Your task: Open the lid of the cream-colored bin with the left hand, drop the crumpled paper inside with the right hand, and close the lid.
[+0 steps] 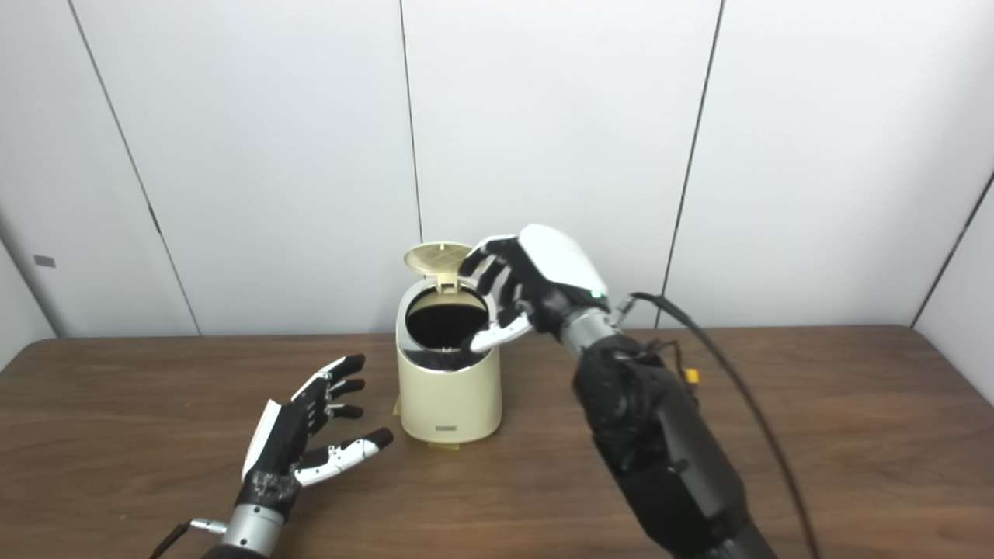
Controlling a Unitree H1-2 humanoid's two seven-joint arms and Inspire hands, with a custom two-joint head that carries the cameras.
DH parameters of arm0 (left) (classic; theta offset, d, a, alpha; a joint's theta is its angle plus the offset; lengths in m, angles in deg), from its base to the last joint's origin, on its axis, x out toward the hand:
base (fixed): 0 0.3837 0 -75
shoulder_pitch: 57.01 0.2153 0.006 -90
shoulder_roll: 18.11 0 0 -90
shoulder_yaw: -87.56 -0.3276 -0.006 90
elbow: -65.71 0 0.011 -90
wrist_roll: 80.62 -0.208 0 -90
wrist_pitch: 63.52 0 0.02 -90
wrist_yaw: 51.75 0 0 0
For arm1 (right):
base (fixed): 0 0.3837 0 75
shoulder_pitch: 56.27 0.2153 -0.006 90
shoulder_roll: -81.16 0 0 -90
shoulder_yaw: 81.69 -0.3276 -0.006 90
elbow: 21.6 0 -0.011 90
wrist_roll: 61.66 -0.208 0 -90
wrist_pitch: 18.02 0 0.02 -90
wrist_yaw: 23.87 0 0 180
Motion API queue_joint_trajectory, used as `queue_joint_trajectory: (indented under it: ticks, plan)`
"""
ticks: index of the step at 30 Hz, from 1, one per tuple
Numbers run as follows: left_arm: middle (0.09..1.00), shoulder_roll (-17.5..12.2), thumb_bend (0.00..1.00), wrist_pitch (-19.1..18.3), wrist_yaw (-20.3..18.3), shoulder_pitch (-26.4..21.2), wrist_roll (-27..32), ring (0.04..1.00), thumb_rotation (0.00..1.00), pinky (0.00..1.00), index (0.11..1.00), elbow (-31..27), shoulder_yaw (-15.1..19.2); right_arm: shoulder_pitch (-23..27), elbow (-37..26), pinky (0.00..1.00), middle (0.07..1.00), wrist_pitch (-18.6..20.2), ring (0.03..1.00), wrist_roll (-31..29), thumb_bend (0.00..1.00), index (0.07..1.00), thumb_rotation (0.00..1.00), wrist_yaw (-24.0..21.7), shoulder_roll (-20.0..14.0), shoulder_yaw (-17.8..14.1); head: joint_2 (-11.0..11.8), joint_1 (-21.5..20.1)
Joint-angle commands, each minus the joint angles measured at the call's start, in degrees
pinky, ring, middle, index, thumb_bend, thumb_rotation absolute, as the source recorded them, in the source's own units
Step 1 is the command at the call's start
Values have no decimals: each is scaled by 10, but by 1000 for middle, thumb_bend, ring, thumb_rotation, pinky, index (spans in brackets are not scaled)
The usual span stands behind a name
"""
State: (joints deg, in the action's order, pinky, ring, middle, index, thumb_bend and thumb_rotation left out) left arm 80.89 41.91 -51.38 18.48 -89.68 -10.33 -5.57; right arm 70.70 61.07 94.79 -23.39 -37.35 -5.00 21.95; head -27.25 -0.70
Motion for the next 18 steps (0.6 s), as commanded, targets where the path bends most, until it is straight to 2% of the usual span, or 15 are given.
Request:
queue_joint_trajectory:
  ticks: [1, 2, 4, 6, 7, 9, 13, 18]
  plan:
    - [881, 10, 798, 19, 6, 13, 0, 826, 222, 686, 876, 20, -4, -10, -37, 251, 541, -40, 361, -72, 763, 647, 117, 5, -9, -40, 0, 0]
    - [881, 10, 799, 21, 6, 12, 1, 825, 222, 689, 875, 21, -4, -23, -44, 251, 554, -58, 362, -99, 768, 658, 121, 1, -15, -53, 1, 1]
    - [879, 11, 804, 20, 6, 11, 3, 824, 226, 695, 873, 22, -3, -48, -40, 328, 612, -106, 442, -143, 811, 696, 166, 9, -24, -75, 1, 2]
    - [878, 11, 809, 19, 6, 10, 3, 822, 225, 696, 871, 22, -3, -69, -28, 356, 646, -147, 488, -185, 839, 712, 161, 20, -25, -94, 1, 3]
    - [879, 11, 805, 20, 7, 9, 3, 823, 221, 699, 873, 23, -3, -80, -22, 390, 692, -162, 551, -205, 843, 737, 159, 23, -24, -104, 1, 4]
    - [879, 12, 808, 21, 7, 8, 2, 823, 220, 700, 872, 24, -3, -96, -17, 423, 729, -175, 598, -231, 842, 758, 165, 23, -23, -117, 2, 5]
    - [873, 12, 819, 21, 11, 7, -4, 822, 239, 712, 868, 25, -3, -132, -6, 539, 820, -191, 693, -275, 879, 852, 240, 20, -24, -132, 2, 7]
    - [870, 12, 824, 24, 9, 7, -2, 825, 246, 724, 866, 26, -4, -158, 17, 576, 843, -222, 716, -291, 901, 875, 267, 29, -20, -131, 1, 9]
